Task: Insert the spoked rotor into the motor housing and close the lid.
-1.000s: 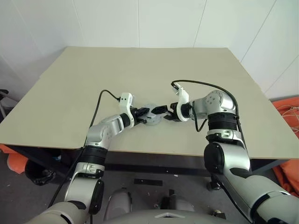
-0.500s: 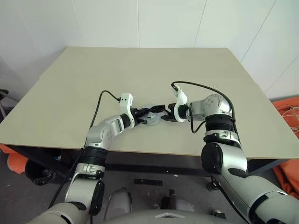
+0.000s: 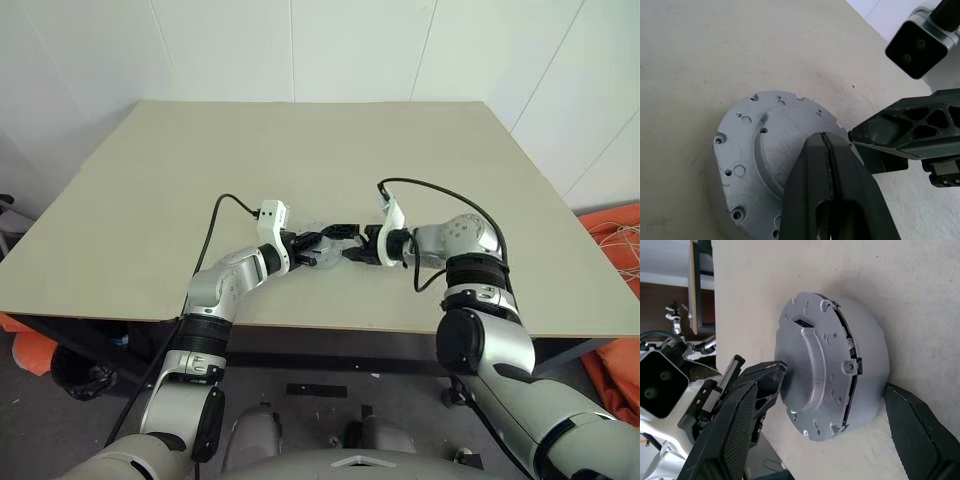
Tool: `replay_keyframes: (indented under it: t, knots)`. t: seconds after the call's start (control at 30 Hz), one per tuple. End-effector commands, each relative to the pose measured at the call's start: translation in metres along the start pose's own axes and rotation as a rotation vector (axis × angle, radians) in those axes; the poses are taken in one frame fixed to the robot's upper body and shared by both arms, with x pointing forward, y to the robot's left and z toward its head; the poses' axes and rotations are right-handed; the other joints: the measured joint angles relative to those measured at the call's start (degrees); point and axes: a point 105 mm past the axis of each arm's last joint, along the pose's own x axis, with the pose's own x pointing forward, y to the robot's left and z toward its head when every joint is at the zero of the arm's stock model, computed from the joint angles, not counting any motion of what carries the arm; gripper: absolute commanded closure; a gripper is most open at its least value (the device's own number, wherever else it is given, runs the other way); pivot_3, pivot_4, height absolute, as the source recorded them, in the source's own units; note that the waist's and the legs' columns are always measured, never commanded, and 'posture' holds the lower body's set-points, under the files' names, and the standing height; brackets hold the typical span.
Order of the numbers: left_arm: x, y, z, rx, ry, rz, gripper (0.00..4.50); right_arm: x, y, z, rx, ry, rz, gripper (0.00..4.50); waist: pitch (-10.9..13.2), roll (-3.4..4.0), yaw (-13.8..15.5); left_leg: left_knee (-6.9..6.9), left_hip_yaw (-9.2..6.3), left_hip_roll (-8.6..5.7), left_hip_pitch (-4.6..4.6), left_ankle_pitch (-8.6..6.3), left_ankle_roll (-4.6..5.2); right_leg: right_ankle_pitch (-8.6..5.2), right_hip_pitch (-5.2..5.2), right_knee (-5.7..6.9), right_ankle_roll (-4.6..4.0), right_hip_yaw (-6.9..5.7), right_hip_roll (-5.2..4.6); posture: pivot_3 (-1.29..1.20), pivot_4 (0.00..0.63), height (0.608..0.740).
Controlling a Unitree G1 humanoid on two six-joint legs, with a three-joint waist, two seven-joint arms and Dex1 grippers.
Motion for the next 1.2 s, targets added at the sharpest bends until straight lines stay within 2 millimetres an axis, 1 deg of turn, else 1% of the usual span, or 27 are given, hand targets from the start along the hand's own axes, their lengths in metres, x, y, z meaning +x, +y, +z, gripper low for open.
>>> replay_keyframes:
  t: [0.03, 0.17, 0.2, 0.27, 0.47, 0.5, 0.53, 1.0, 1.07, 1.1, 1.2]
  knots:
    - [0.000, -0.001, -0.006, -0.004, 0.028, 0.000, 4.50, -0.002, 0.031, 0.003, -0.013, 0.001, 0.162, 0.01, 0.0, 0.00, 0.0, 0.00, 0.01, 0.01, -0.01, 0.00, 0.00, -0.01, -0.01, 0.01, -0.02, -0.01, 0.00, 0.00, 0.000, 0.740]
    - [0.001, -0.002, -0.006, -0.004, 0.027, -0.002, 4.50, -0.003, 0.036, 0.005, -0.009, -0.001, 0.186, 0.01, 0.0, 0.00, 0.0, -0.01, 0.03, 0.03, -0.01, 0.00, 0.00, -0.02, -0.05, 0.03, -0.04, -0.02, 0.01, 0.00, 0.000, 0.740]
    - [0.001, -0.002, -0.006, -0.004, 0.027, -0.002, 4.50, -0.004, 0.036, 0.005, -0.009, -0.002, 0.188, 0.42, 0.0, 0.00, -0.1, -0.01, 0.04, 0.03, -0.01, 0.00, 0.00, -0.03, -0.05, 0.03, -0.04, -0.02, 0.01, 0.00, 0.000, 0.740]
    - [0.001, -0.002, -0.006, -0.005, 0.027, -0.002, 4.50, -0.004, 0.036, 0.005, -0.008, -0.004, 0.188, 0.90, 0.0, 0.00, -0.1, 0.00, 0.05, 0.03, 0.00, 0.00, 0.00, -0.03, -0.04, 0.03, -0.04, -0.02, 0.00, 0.00, 0.000, 0.740]
    - [0.001, -0.001, -0.006, -0.004, 0.027, -0.001, 4.50, -0.003, 0.036, 0.006, -0.007, -0.011, 0.188, 2.91, 0.0, 0.00, -0.1, -0.01, 0.05, 0.03, 0.01, 0.00, 0.00, -0.03, -0.04, 0.03, -0.04, -0.02, 0.00, 0.00, 0.000, 0.740]
    - [0.001, -0.001, -0.006, -0.004, 0.027, -0.001, 4.50, -0.003, 0.036, 0.007, -0.007, -0.012, 0.188, 3.21, 0.0, 0.00, 0.0, -0.01, 0.05, 0.03, 0.00, 0.00, 0.00, -0.03, -0.04, 0.03, -0.04, -0.02, 0.00, 0.00, 0.000, 0.740]
    - [0.001, -0.001, -0.006, -0.003, 0.027, -0.001, 4.50, -0.004, 0.037, 0.007, -0.007, -0.013, 0.190, 3.34, 0.0, 0.00, 0.0, -0.01, 0.05, 0.03, 0.01, 0.00, 0.00, -0.03, -0.04, 0.03, -0.04, -0.02, 0.00, 0.00, 0.000, 0.740]
    - [0.000, -0.002, -0.006, -0.001, 0.026, -0.004, 4.50, -0.007, 0.054, 0.006, -0.041, -0.017, 0.268, 3.34, 0.0, 0.00, 0.0, -0.02, 0.06, 0.03, -0.09, 0.00, 0.00, -0.03, -0.15, 0.02, -0.05, -0.02, 0.00, 0.00, 0.000, 0.740]
    - [0.000, -0.002, -0.006, -0.001, 0.026, -0.004, 4.50, -0.007, 0.055, 0.007, -0.048, -0.024, 0.277, 2.61, 0.0, 0.00, 0.0, -0.02, 0.07, 0.03, -0.10, 0.00, 0.00, -0.03, -0.18, 0.02, -0.05, -0.01, 0.00, 0.00, 0.000, 0.740]
    - [0.000, -0.002, -0.006, -0.001, 0.026, -0.004, 4.50, -0.008, 0.057, 0.007, -0.056, -0.024, 0.282, 2.38, 0.0, 0.00, -0.1, -0.02, 0.07, 0.03, -0.12, 0.00, 0.00, -0.03, -0.20, 0.02, -0.05, -0.02, 0.00, 0.00, 0.000, 0.740]
    - [0.000, -0.002, -0.006, 0.001, 0.027, -0.004, 4.50, -0.007, 0.058, 0.006, -0.066, -0.024, 0.279, 1.36, 0.0, 0.00, 0.1, -0.04, 0.08, 0.04, -0.10, 0.00, 0.00, -0.04, -0.18, 0.03, -0.06, -0.02, 0.00, 0.00, 0.000, 0.740]
